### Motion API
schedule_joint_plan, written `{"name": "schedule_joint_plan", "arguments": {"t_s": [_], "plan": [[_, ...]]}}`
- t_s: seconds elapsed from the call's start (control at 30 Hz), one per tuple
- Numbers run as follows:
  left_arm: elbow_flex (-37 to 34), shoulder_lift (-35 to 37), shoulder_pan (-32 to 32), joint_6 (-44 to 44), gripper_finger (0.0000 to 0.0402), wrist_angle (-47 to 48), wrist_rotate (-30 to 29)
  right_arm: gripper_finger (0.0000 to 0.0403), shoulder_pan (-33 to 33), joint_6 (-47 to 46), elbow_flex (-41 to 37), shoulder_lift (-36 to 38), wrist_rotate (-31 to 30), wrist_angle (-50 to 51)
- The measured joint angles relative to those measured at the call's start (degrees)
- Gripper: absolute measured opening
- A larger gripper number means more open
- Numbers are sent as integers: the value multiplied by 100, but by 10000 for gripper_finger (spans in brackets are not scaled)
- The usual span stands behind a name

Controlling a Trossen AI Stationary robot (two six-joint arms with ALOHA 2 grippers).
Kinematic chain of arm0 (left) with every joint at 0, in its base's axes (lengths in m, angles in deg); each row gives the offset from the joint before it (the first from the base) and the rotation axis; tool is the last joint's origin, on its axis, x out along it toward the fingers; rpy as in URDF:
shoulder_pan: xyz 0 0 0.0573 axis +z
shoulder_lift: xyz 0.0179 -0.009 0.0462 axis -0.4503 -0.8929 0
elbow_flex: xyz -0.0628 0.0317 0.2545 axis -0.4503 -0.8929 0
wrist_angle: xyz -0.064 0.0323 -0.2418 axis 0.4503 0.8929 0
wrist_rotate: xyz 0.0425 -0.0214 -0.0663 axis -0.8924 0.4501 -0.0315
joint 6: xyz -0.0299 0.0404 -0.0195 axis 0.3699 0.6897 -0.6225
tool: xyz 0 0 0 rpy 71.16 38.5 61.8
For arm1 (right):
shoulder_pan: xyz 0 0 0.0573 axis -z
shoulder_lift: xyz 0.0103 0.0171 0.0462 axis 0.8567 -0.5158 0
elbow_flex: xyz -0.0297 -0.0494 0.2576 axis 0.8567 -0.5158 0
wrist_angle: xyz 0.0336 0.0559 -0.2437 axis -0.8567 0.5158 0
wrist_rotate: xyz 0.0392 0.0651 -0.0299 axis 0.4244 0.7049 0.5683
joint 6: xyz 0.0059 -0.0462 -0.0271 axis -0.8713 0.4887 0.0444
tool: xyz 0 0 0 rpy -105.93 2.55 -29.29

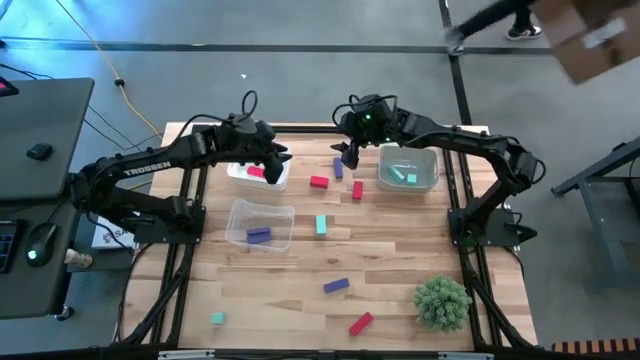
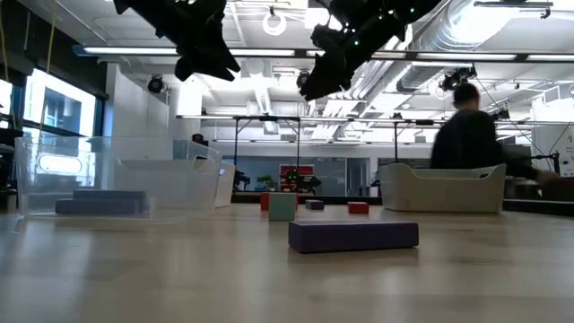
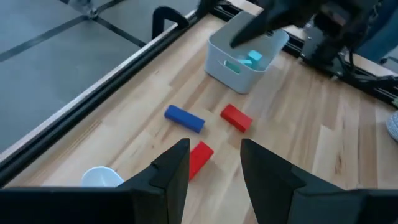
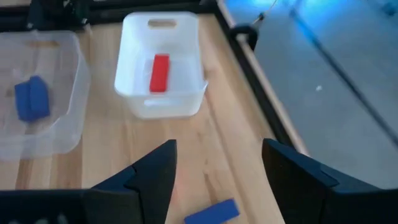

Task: Sort & place blocks by color
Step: Put the red block into the white bin

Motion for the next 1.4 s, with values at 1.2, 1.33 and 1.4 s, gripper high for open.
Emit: {"name": "schedule_joint_plan", "arguments": {"t_s": [1.2,1.33,1.4], "plan": [[2,-2,143,-143,133,219,-90,227,-551,48,0,-2153,232,-83],[2,-2,143,-144,133,216,-87,227,-553,-25,0,-2306,177,-141],[2,-2,143,-144,133,216,-87,227,-553,-24,0,-2349,168,-218]]}}
